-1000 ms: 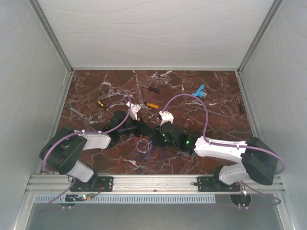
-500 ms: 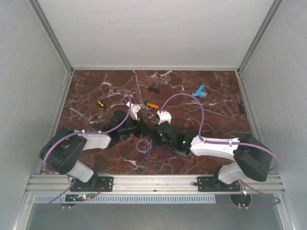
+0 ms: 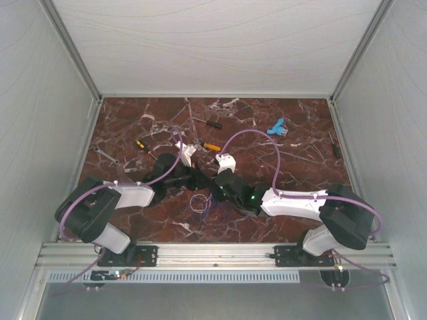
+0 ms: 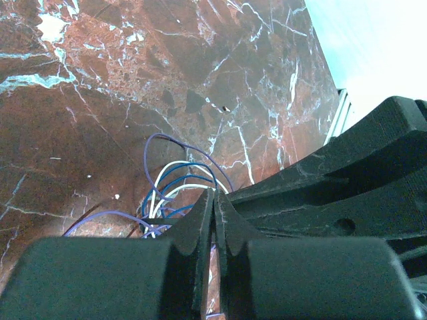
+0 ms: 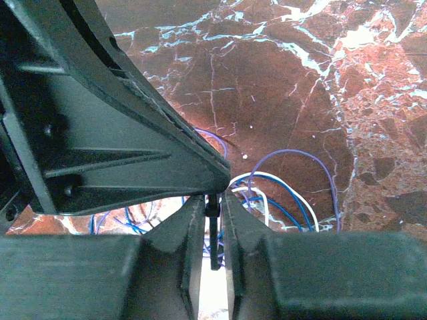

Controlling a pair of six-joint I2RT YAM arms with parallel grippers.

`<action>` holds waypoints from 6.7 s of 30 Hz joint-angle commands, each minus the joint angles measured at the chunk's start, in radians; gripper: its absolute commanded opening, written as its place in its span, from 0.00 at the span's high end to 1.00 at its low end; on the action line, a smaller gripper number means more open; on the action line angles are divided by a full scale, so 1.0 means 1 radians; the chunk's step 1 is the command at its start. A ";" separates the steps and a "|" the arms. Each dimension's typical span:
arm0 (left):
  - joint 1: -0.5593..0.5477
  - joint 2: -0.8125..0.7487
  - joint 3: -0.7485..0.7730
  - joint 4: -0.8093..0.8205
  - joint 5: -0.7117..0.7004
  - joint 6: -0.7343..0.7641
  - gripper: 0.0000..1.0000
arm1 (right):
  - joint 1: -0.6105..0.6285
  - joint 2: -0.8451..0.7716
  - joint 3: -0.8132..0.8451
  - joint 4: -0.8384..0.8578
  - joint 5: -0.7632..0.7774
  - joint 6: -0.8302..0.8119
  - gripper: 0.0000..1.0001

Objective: Zip-tie the wires
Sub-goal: Tie the cable at the center of the board, then place the cable at the center of the board, then reset both arms

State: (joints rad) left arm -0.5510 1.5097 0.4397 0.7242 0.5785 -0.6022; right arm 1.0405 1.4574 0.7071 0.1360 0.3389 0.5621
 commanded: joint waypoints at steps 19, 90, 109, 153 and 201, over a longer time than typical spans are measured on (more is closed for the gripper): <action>0.021 -0.007 0.091 -0.068 -0.108 0.048 1.00 | 0.024 -0.006 0.006 0.003 0.053 0.003 1.00; 0.275 0.166 0.351 -0.195 -0.174 0.183 1.00 | 0.038 -0.009 -0.074 -0.022 0.055 0.041 1.00; 0.320 0.230 0.461 -0.254 -0.216 0.203 1.00 | 0.039 -0.050 -0.101 -0.039 0.072 0.045 1.00; 0.442 -0.305 0.122 -0.473 -0.712 0.031 1.00 | -0.286 0.432 0.624 -0.335 -0.702 -0.830 0.99; 0.471 -0.726 -0.156 -0.099 -0.643 0.599 0.00 | -0.738 -0.433 -0.330 0.510 -0.120 -0.718 0.02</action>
State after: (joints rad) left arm -0.0849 0.8036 0.3363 0.3969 -0.0002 0.0330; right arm 0.4149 1.0599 0.4419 0.4454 0.2543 -0.3176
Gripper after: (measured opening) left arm 0.996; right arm 0.980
